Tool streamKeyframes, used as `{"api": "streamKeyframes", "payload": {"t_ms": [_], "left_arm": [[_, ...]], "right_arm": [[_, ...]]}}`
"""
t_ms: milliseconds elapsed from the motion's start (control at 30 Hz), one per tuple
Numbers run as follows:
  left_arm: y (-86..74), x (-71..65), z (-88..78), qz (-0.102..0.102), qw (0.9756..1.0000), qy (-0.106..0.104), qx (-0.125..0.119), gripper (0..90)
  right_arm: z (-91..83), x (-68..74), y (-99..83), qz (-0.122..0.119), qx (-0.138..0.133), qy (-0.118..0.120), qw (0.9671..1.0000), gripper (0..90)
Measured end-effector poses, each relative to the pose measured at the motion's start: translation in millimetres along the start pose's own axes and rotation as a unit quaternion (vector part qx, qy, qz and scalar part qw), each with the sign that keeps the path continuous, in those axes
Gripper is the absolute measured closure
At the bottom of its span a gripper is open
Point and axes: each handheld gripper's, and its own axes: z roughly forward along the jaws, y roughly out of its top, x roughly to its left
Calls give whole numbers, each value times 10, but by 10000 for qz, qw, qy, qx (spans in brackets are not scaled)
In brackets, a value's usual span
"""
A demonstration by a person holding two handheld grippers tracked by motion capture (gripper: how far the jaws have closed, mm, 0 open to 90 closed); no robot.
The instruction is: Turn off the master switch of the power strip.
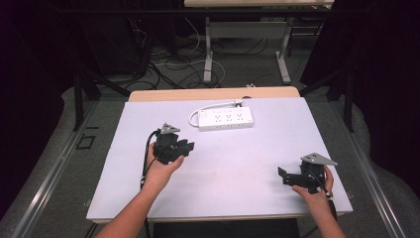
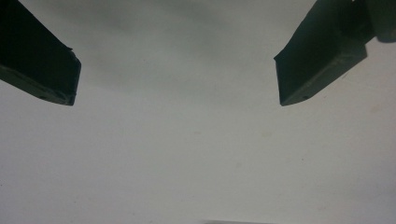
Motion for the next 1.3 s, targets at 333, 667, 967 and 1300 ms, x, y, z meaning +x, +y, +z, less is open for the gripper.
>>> {"api": "streamKeyframes", "payload": {"t_ms": [333,667,967,1300], "left_arm": [[193,-32,113,15,9997,-74,221,728],[383,-34,243,-112,9993,-166,308,784],[540,-22,363,-196,9988,-184,418,841],[710,4,504,-236,9982,-8,543,895]], "right_arm": [[21,14,-2,1,-22,-34,10000,0],[25,16,-6,4,-16,-20,10000,0],[40,15,-8,0,33,19,10000,0],[38,20,-7,2,25,14,10000,0]]}}
